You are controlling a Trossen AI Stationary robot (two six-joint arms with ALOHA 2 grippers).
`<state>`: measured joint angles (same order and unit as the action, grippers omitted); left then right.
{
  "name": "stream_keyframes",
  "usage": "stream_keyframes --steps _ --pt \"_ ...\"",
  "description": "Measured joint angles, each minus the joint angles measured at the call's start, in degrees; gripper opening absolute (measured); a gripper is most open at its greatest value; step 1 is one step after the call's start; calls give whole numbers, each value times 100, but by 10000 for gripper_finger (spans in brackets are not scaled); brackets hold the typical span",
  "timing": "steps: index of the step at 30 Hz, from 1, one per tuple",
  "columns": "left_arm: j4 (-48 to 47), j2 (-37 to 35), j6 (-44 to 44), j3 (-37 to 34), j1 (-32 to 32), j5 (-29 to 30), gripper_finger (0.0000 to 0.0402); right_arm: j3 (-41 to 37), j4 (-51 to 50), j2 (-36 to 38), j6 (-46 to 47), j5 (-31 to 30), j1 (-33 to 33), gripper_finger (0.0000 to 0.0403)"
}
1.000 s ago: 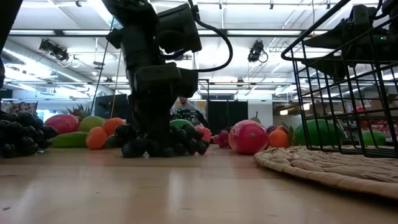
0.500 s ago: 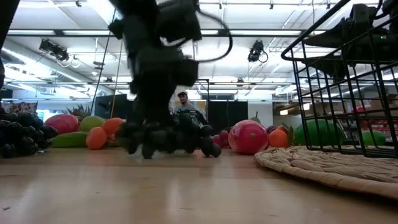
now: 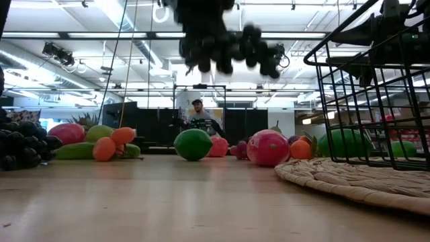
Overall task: Build produce basket
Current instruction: Put the right black grapes into the black wire basket
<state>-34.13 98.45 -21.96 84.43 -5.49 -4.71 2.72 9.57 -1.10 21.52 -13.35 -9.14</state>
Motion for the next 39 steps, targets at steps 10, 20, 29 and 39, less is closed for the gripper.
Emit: stream_keyframes --steps 10,20,29,39 --pt "732 -11 317 720 -111 362 32 0 244 -1 93 105 -1 291" --pt "1891 292 353 724 -223 229 34 0 283 0 107 110 -1 291" --pt "2937 637 968 724 -599 147 29 -1 409 7 106 146 4 291" --pt "3441 1358 1373 720 -717 166 36 -2 362 -2 291 308 12 291"
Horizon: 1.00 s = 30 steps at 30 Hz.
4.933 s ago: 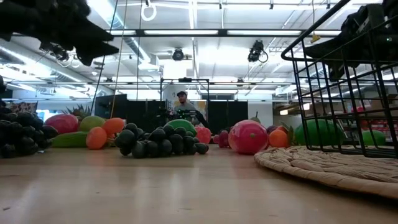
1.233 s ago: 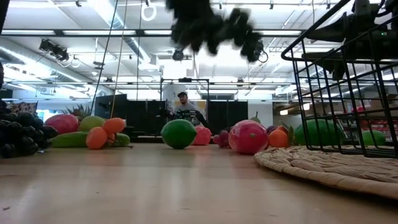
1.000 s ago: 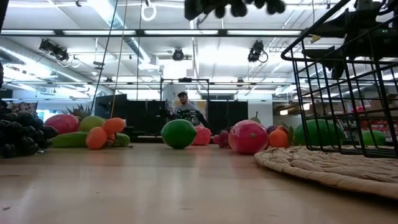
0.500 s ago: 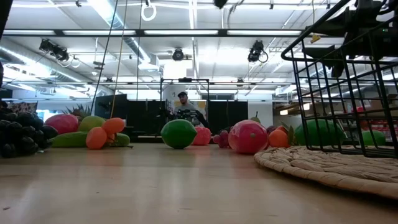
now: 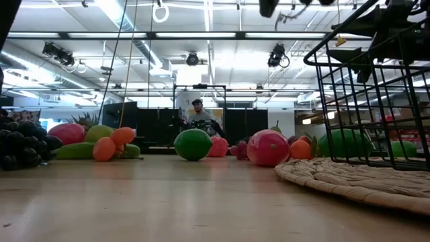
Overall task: Build produce basket
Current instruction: Put the right black grapes into the black wire basket, then put the red grapes into the black wire basket
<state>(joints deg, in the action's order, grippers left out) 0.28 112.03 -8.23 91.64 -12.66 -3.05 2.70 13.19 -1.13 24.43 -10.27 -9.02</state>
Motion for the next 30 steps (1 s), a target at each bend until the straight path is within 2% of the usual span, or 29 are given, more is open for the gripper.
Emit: stream_keyframes --steps 5,8,17,20,24,30 --pt "178 68 188 -2 57 116 40 0 -48 -4 157 188 -1 291" --pt "233 57 441 -2 61 138 66 0 -47 -3 159 211 0 291" --pt "-91 57 490 -2 108 328 241 0 -46 -2 146 248 1 291" --pt "-106 32 494 -2 135 349 280 0 -46 -2 140 248 1 291" --pt "-236 -11 508 -2 198 343 300 0 -46 -2 138 248 1 291" --pt "-851 -509 614 -3 467 348 288 2 -220 -3 338 465 1 291"
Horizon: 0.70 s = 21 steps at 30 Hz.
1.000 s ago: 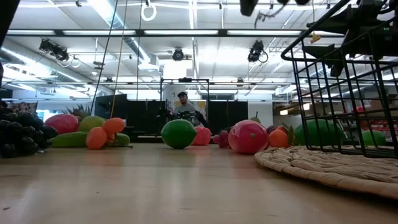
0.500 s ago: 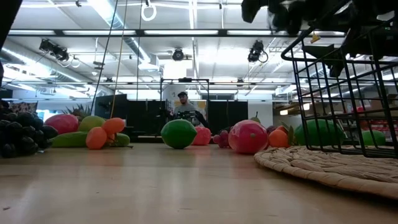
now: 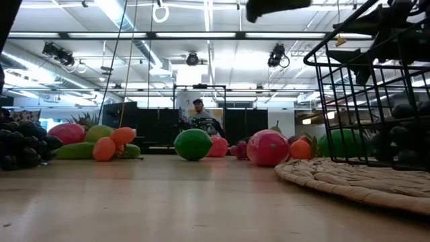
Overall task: Build produce basket
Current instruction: Put the red grapes into the black wire basket
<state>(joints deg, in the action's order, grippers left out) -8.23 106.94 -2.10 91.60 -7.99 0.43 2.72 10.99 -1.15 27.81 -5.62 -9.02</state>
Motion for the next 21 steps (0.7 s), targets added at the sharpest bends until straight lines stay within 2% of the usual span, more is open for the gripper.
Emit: stream_keyframes --steps 3,5,13,15,21 --pt "-35 -316 155 -205 153 6 283 -2 -141 -2 35 194 0 291" --pt "310 -550 125 -535 273 -1 282 -2 -162 -2 -94 256 0 291" --pt "2958 -1204 -596 -2998 819 10 282 -2 -429 -42 -370 144 132 291" --pt "3702 -1356 -687 -3455 894 16 282 0 -455 -116 -411 -3 193 291" --pt "5116 -1787 -728 -4575 1065 -17 282 -2 -328 -361 -549 -356 315 291"
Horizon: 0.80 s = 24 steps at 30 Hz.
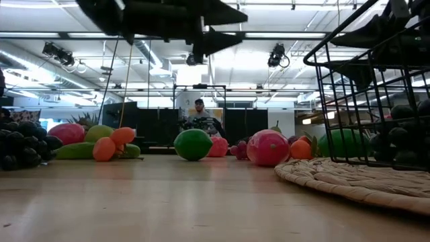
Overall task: Build produce basket
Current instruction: Put the red grapes into the black wire basket
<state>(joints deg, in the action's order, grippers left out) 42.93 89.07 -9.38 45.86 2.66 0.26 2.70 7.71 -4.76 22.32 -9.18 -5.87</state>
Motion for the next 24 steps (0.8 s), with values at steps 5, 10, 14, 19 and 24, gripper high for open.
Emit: stream_keyframes --steps 5,10,14,19,24 --pt "836 -180 104 -644 218 14 281 2 197 -253 43 -151 22 291" --pt "1059 -201 105 -979 408 12 281 0 492 -555 86 -185 22 291" --pt "1059 -198 109 -1118 364 -92 281 0 807 -818 13 -324 22 291" --pt "1094 -196 256 -1374 261 -261 281 10 1136 -1288 -155 -333 22 291" --pt "1581 -320 243 -1804 382 -253 281 329 1175 -2037 -296 -488 22 291"
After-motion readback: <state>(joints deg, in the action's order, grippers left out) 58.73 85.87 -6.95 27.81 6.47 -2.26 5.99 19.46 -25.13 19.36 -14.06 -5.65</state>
